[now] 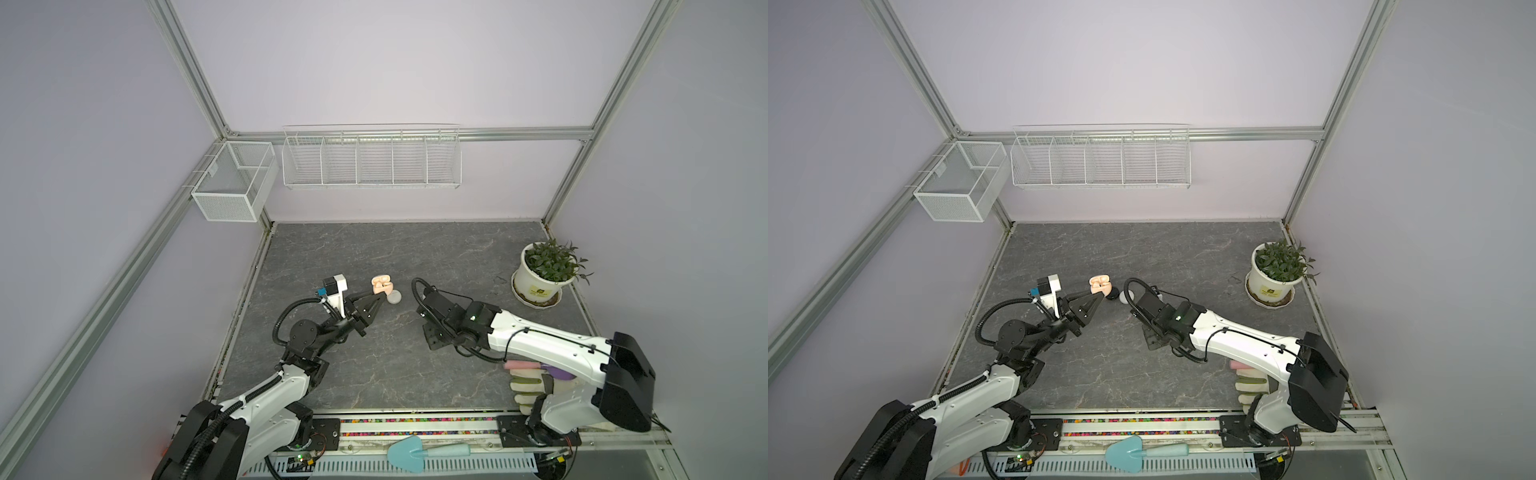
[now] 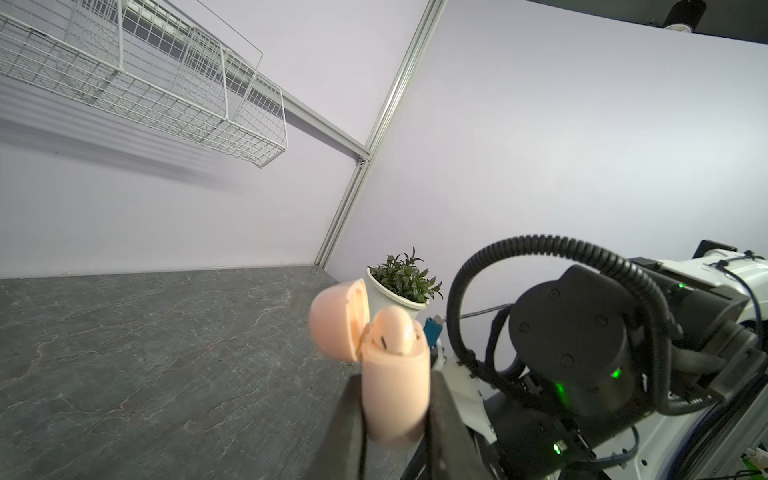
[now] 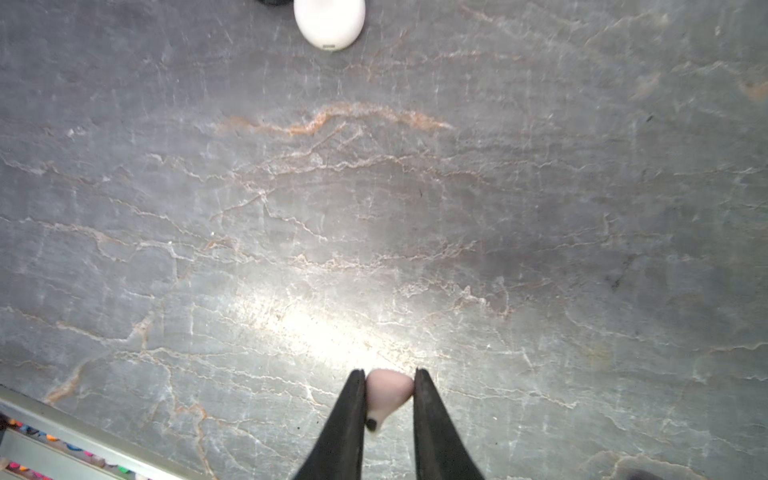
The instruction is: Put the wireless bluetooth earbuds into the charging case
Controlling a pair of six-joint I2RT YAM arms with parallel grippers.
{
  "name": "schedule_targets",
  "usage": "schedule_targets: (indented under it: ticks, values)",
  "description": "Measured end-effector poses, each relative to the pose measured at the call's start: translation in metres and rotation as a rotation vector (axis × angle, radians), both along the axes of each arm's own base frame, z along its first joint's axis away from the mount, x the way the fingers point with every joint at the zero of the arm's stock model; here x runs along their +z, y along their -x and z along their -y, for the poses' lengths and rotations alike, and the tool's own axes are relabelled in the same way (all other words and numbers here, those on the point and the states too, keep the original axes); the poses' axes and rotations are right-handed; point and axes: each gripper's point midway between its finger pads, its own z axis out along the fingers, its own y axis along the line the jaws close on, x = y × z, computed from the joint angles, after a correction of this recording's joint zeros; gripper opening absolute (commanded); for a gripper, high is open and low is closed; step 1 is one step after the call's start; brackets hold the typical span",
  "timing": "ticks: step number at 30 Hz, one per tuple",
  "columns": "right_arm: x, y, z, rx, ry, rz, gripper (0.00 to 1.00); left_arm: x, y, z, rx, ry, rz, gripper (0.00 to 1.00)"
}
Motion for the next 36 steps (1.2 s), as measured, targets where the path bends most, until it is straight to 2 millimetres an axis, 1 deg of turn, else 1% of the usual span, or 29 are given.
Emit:
schedule_targets:
  ticks: [5, 8, 10, 16, 20, 22, 24, 25, 27, 28, 29, 30, 33, 34, 36]
  values:
    - [0.018, -0.01, 0.008, -0.005, -0.014, 0.057, 0.24, 0.007, -0.006, 0.005, -0.018, 0.017, 0.005, 0.0]
    - [0.036, -0.016, 0.011, -0.003, -0.032, 0.102, 0.24, 0.014, -0.008, 0.009, -0.037, 0.033, 0.019, 0.0]
    - [0.052, -0.021, 0.01, 0.002, -0.052, 0.139, 0.25, 0.018, -0.01, 0.012, -0.049, 0.047, 0.03, 0.0]
    - [0.104, -0.034, -0.001, 0.028, -0.124, 0.243, 0.25, 0.017, -0.014, 0.024, -0.119, 0.046, 0.028, 0.0]
    - [0.13, -0.036, -0.004, 0.046, -0.171, 0.289, 0.25, 0.021, -0.009, 0.034, -0.177, 0.036, 0.052, 0.0]
    - [0.144, -0.035, -0.006, 0.056, -0.201, 0.311, 0.27, 0.019, -0.005, 0.039, -0.202, 0.027, 0.061, 0.0]
    - [0.155, -0.035, -0.007, 0.063, -0.226, 0.335, 0.27, 0.018, -0.002, 0.041, -0.215, 0.02, 0.068, 0.0]
    - [0.158, -0.035, -0.007, 0.064, -0.232, 0.342, 0.27, 0.017, -0.002, 0.042, -0.216, 0.018, 0.067, 0.0]
    - [0.154, -0.036, -0.006, 0.062, -0.233, 0.342, 0.27, 0.016, -0.003, 0.042, -0.211, 0.016, 0.068, 0.0]
    - [0.146, -0.036, -0.005, 0.058, -0.229, 0.332, 0.27, 0.016, -0.005, 0.041, -0.2, 0.018, 0.068, 0.0]
    - [0.136, -0.037, -0.002, 0.055, -0.219, 0.314, 0.27, 0.015, -0.006, 0.04, -0.188, 0.02, 0.068, 0.0]
    - [0.12, -0.038, 0.002, 0.048, -0.206, 0.284, 0.28, 0.014, -0.008, 0.038, -0.169, 0.024, 0.064, 0.0]
    - [0.078, -0.039, 0.019, 0.02, -0.163, 0.186, 0.3, 0.003, -0.011, 0.034, -0.131, 0.021, 0.033, 0.0]
    - [0.068, -0.039, 0.023, 0.013, -0.159, 0.153, 0.31, 0.0, -0.012, 0.033, -0.122, 0.02, 0.025, 0.0]
    - [0.056, -0.043, 0.023, 0.01, -0.169, 0.106, 0.32, -0.002, -0.014, 0.031, -0.11, 0.021, 0.017, 0.0]
